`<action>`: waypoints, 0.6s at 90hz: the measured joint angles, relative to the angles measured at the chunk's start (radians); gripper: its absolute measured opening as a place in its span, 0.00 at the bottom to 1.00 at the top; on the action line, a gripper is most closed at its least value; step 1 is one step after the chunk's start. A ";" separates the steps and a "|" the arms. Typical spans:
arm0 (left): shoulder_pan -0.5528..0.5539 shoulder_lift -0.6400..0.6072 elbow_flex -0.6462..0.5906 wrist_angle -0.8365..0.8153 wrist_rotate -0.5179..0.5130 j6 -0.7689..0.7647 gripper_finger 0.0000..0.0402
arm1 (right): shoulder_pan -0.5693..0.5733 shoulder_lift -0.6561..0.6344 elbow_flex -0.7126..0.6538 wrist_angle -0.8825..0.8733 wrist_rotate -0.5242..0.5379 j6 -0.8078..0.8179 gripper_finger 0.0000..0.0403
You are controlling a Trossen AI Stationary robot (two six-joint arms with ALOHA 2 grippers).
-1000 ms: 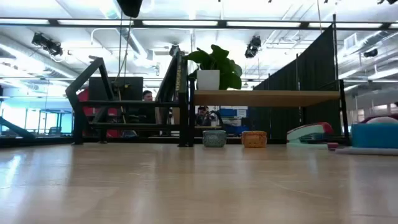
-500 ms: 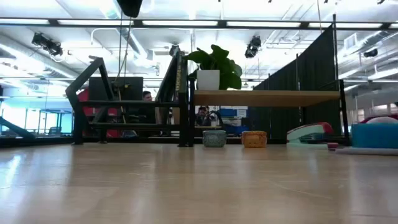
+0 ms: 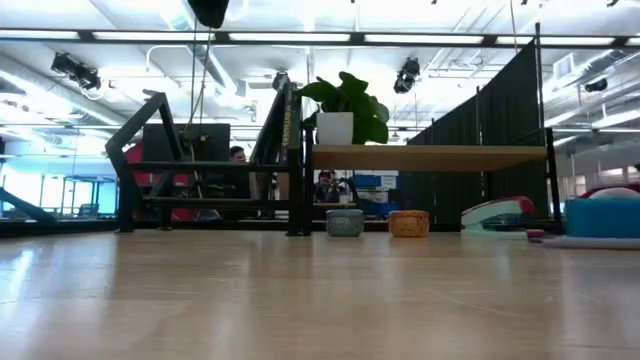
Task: Stock shelves
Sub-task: Remove the green stapler from under the shelf
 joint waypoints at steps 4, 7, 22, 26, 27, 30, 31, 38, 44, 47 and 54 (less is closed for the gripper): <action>0.000 0.000 0.000 0.000 0.000 0.000 0.10 | 0.000 0.000 0.000 -0.003 -0.009 0.000 0.13; 0.000 0.000 0.000 0.000 0.000 0.000 0.10 | 0.000 0.000 0.000 -0.007 -0.021 0.001 0.16; 0.000 0.000 0.000 0.000 0.000 0.000 0.10 | -0.024 0.000 0.041 -0.058 -0.118 -0.011 0.32; 0.000 0.000 0.000 0.000 0.000 0.000 0.10 | -0.037 -0.001 0.066 -0.059 -0.120 -0.022 0.37; 0.000 0.000 0.000 0.000 0.000 0.000 0.10 | -0.039 -0.001 0.072 -0.058 -0.120 -0.024 0.39; 0.000 0.000 0.000 0.000 0.000 0.000 0.10 | -0.050 -0.001 0.090 -0.055 -0.108 -0.031 0.42; 0.000 0.000 0.000 0.000 0.000 0.000 0.10 | -0.053 -0.001 0.096 -0.055 -0.104 -0.032 0.43; 0.000 0.000 0.000 0.001 0.000 0.000 0.10 | -0.079 -0.001 0.129 -0.056 -0.067 -0.042 0.50; 0.000 0.000 0.000 0.001 0.000 0.000 0.10 | -0.105 -0.002 0.143 -0.048 -0.021 -0.036 0.54; 0.000 0.000 0.000 0.001 0.000 0.000 0.10 | -0.118 -0.002 0.145 -0.035 0.014 -0.032 0.55; 0.000 0.000 0.000 0.001 0.000 0.000 0.10 | -0.158 -0.002 0.145 0.031 0.125 -0.032 0.57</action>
